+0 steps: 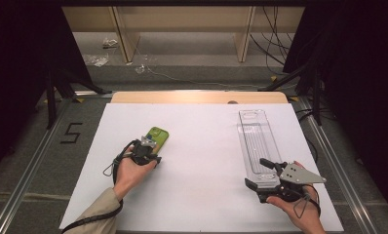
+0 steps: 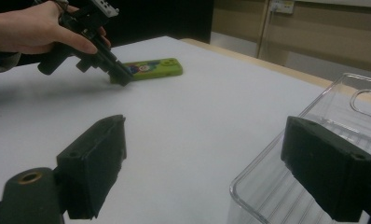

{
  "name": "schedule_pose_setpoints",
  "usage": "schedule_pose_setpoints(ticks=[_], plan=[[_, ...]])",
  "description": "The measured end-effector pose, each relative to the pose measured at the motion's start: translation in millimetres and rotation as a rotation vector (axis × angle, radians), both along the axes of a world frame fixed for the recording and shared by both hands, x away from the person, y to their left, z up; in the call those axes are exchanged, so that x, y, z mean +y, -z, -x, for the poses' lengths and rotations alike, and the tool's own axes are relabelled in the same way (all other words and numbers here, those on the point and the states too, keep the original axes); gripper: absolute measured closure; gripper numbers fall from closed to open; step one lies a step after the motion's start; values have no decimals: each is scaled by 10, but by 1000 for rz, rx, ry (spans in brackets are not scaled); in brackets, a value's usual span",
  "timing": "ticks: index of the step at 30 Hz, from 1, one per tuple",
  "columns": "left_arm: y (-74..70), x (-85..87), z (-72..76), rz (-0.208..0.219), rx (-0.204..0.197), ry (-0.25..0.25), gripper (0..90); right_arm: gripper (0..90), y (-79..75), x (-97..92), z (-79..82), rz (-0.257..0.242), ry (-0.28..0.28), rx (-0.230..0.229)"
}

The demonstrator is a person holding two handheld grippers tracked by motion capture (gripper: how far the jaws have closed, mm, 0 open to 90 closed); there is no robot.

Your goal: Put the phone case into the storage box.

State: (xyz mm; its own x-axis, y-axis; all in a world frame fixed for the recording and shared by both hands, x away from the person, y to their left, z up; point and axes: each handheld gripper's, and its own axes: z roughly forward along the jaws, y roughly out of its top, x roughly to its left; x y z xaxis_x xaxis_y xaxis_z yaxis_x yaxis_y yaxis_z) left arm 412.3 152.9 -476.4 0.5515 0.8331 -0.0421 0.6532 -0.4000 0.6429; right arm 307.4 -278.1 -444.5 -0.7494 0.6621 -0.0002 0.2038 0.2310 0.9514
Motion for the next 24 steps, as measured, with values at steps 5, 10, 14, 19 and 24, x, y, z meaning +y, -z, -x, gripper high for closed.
schedule_pose_setpoints(ticks=[5, 10, 14, 19, 24], plan=[[-187, 38, -91, 1, -10, -5, 457, 150, 0, 1, -3, 2, 1, 0], [-212, 116, -242, -40, 42, -19, 261, 150, 0, 4, -5, 2, 4, 2], [-203, 194, -410, -83, 82, -58, 149, 150, 3, 4, -14, -1, 5, 2], [-147, 192, -564, -126, 149, -85, 64, 150, 6, 2, -16, -1, 5, 4], [-105, 160, -627, -141, 180, -87, 36, 150, 5, 0, -16, -1, 4, 4]])
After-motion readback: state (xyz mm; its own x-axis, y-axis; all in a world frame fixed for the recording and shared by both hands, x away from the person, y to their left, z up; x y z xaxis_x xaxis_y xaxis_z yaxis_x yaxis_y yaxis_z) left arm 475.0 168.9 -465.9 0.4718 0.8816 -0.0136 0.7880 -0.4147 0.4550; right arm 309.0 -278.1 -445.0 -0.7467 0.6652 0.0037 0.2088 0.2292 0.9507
